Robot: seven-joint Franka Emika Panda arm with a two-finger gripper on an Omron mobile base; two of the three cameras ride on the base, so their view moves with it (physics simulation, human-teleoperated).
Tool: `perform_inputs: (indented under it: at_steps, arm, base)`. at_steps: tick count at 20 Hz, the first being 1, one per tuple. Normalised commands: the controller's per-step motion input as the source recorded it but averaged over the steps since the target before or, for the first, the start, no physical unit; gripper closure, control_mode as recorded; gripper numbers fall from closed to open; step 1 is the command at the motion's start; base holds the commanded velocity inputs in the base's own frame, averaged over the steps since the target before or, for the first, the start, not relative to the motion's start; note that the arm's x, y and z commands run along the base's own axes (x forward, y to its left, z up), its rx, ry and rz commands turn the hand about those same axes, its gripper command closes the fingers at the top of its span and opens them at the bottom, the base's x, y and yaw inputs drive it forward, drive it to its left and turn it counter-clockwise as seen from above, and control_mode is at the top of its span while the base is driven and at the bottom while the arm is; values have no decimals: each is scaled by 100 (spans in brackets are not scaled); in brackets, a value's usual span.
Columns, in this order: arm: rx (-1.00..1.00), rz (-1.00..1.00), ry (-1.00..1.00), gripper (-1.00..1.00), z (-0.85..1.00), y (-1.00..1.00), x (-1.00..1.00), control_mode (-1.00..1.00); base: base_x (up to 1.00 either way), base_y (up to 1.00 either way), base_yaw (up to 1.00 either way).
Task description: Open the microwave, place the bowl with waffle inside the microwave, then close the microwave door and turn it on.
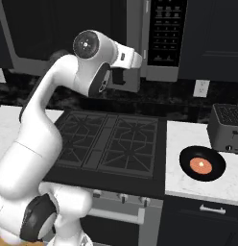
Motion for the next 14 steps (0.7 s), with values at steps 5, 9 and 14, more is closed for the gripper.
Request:
perform_inputs:
  at_steps: [5,9,14]
  arm:
    - [-20,-16,-17,100,0,41,-100,-100]
    - [-15,-18,-28,100,0,52,-100,-100]
    - [-16,-25,-23,100,1,75,-100,-100]
  base:
    - [0,0,0]
    - [0,0,0]
    - [0,0,0]
